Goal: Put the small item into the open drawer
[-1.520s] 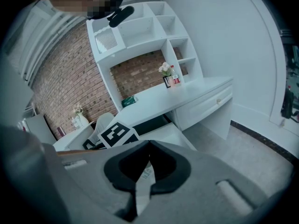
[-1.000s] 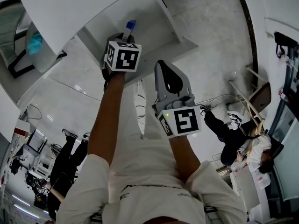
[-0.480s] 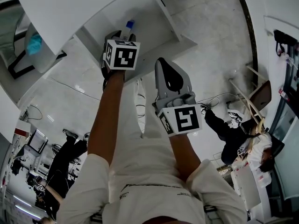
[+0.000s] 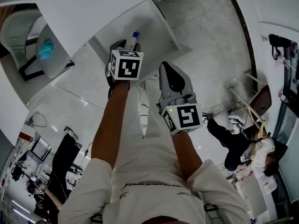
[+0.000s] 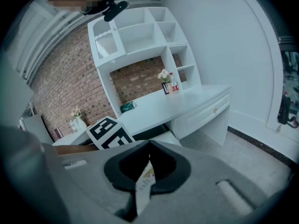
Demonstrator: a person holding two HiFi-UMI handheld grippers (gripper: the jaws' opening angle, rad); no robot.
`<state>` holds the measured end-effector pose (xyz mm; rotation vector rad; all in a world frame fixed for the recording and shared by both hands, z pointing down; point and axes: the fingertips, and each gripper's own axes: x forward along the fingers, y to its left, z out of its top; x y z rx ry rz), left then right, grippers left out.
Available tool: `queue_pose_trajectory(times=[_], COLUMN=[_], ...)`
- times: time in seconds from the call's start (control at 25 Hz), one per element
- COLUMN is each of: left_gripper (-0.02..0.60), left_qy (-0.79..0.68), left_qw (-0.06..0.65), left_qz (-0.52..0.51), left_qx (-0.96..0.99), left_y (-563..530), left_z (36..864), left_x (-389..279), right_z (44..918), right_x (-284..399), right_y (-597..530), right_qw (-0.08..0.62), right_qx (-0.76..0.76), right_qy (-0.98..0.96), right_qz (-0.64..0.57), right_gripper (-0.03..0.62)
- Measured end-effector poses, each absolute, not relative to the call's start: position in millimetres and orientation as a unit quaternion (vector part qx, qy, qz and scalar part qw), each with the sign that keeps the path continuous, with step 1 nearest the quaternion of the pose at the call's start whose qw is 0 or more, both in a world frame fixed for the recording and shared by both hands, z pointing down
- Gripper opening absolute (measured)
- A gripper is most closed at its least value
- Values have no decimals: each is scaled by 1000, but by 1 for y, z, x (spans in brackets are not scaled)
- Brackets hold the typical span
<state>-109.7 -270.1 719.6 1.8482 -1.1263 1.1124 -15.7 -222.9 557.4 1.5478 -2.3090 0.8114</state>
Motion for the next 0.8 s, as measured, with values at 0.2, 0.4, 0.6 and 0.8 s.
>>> queue_pose_trajectory(times=[0.2, 0.4, 0.6, 0.8], left_gripper=[175, 154, 112, 92], left_qy=[-445, -452, -472, -484], left_qw=[336, 318, 297, 281], left_qz=[401, 375, 359, 318], left_qx=[727, 744, 748, 765], left_y=[-270, -264, -247, -235], left_z=[667, 607, 555, 498], left_x=[-108, -112, -123, -135], right_z=[525, 488, 446, 403], right_x=[-18, -28, -32, -42], right_y=[-221, -215, -208, -202], right_qw=[113, 107, 102, 97], right_qx=[532, 523, 527, 526], right_qy=[-794, -801, -802, -810], right_qz=[271, 271, 261, 240], right_gripper=[-2, -2, -2, -2])
